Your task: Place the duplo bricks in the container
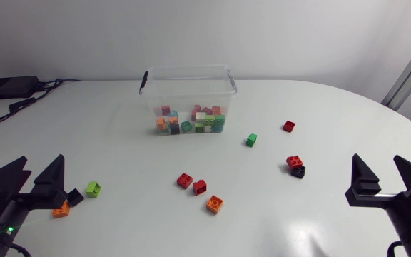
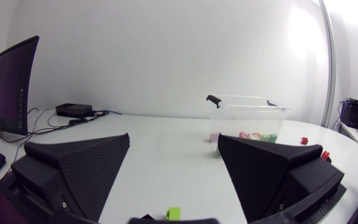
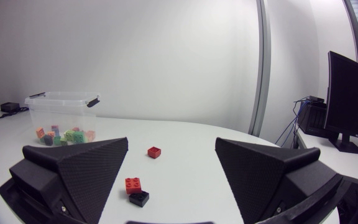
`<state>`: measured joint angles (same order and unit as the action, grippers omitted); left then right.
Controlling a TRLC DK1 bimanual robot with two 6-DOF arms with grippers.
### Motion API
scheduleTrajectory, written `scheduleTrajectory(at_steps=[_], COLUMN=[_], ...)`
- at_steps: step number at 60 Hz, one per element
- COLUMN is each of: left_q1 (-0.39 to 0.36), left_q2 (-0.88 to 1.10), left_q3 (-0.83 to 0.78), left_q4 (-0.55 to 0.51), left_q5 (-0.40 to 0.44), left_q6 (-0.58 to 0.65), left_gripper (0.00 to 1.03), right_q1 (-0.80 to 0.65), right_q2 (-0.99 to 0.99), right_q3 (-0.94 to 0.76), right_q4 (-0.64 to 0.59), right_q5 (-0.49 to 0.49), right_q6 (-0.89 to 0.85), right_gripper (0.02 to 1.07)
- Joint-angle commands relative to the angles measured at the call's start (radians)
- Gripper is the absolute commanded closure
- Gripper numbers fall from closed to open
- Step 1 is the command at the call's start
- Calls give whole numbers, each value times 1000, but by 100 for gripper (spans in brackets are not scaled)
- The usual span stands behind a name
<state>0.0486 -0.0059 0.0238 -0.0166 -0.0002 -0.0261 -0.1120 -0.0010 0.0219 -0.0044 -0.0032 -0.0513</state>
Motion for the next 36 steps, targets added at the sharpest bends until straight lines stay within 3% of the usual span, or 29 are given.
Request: scheduleTrajectory(at_steps=[1, 36], left_q1=[4, -6], left_q2=[-6, 26], left_q3=[-22, 51], left_q4=[9, -3], left_q5=[5, 5], left_q6=[-3, -1], left_gripper=[4, 4], right_q1=[6, 32], right_q2=[-5, 9], right_q3=[-23, 41], right_q4=[-3, -17], right_q5=[-3, -3], right_q6=[19, 18], right_gripper=[6, 6])
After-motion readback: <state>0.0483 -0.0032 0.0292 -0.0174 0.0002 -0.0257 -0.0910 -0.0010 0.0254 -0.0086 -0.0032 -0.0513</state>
